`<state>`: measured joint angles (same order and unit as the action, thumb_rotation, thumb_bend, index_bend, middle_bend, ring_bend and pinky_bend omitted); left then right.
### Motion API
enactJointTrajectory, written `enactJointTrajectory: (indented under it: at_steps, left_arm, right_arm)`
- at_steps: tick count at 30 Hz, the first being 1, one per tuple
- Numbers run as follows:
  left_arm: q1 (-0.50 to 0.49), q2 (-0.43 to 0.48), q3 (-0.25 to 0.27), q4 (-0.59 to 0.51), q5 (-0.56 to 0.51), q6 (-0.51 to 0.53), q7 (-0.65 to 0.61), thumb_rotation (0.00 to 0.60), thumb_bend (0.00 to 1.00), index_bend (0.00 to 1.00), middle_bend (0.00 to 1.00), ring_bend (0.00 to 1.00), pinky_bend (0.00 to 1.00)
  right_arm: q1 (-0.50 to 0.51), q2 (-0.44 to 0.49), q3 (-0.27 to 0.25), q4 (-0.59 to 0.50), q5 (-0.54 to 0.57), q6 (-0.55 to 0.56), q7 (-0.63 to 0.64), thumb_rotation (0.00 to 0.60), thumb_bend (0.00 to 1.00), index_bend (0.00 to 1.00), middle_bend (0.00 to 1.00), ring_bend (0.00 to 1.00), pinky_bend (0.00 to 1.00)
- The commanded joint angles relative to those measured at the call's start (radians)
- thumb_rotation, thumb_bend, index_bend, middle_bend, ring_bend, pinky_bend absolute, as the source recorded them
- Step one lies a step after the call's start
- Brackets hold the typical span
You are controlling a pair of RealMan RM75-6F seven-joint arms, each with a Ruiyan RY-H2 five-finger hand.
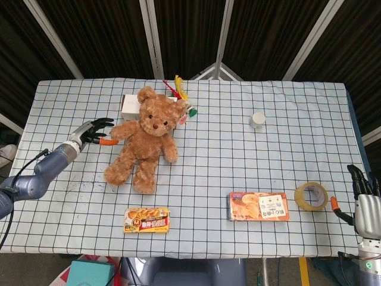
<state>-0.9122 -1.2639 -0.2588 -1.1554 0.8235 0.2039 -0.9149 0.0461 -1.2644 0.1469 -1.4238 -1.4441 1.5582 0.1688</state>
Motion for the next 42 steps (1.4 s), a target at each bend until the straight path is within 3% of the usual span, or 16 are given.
enactJointTrajectory:
  at_steps: [1,9,21,35,42]
  left_arm:
    - [-0.015,-0.016,0.003,-0.001,-0.024,0.016,0.027,0.600,0.18,0.18,0.16,0.00,0.12]
    - [-0.030,-0.038,0.006,-0.014,-0.086,0.073,0.071,0.600,0.30,0.26,0.23,0.00,0.12]
    - [-0.078,-0.063,0.079,-0.038,-0.299,0.203,0.215,0.600,0.51,0.42,0.39,0.02,0.15]
    - [-0.116,-0.093,0.158,-0.058,-0.555,0.337,0.414,0.600,0.58,0.49,0.49,0.10,0.18]
    - [-0.098,-0.099,0.161,-0.067,-0.627,0.364,0.481,0.600,0.58,0.49,0.49,0.10,0.18]
  right_arm:
    - [0.000,0.001,0.000,0.000,0.002,-0.002,0.003,0.600,0.37,0.08,0.12,0.24,0.06]
    - [-0.002,0.004,-0.001,0.001,0.006,-0.007,0.010,0.600,0.37,0.09,0.12,0.24,0.06]
    - [-0.004,0.016,-0.004,-0.013,0.016,-0.023,0.031,0.600,0.37,0.09,0.12,0.24,0.06]
    - [-0.012,0.023,-0.005,-0.020,0.018,-0.017,0.040,0.600,0.37,0.09,0.12,0.24,0.06]
    - [-0.013,0.024,-0.005,-0.022,0.013,-0.014,0.041,0.600,0.37,0.08,0.12,0.24,0.06]
